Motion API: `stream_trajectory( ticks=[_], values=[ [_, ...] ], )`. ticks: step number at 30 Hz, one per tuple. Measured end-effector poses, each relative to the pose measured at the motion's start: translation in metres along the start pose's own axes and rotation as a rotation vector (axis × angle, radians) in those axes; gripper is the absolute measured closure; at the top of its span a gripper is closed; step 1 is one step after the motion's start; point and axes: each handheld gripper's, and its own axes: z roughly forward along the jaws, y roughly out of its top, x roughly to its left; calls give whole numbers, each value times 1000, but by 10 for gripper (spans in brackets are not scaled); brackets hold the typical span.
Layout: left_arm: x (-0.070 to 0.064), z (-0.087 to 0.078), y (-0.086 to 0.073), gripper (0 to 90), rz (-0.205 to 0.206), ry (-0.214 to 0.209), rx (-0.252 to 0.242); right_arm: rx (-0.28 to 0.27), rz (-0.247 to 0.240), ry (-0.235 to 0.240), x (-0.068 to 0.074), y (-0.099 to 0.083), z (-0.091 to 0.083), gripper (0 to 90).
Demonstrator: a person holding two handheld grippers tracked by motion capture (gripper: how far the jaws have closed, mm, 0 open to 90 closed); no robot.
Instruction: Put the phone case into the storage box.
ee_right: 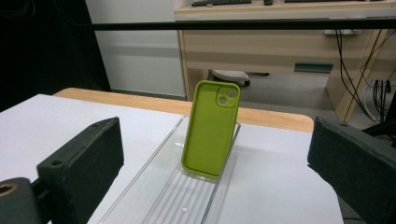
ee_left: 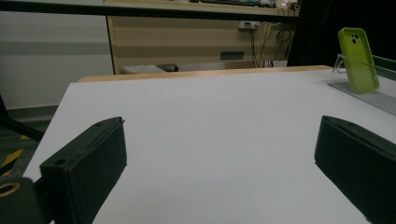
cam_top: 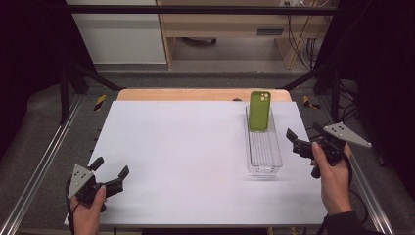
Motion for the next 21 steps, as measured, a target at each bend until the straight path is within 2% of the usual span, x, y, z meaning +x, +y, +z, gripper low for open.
stream_trajectory(
  ticks=[14, 21],
  values=[
    [-3, -1, 0, 15, 8, -14, 2, -71, 17, -31, -13, -21, -26, 41],
    [-4, -1, 0, 15, 5, -14, 1, -97, 6, -43, -20, -35, -35, 39]
  ],
)
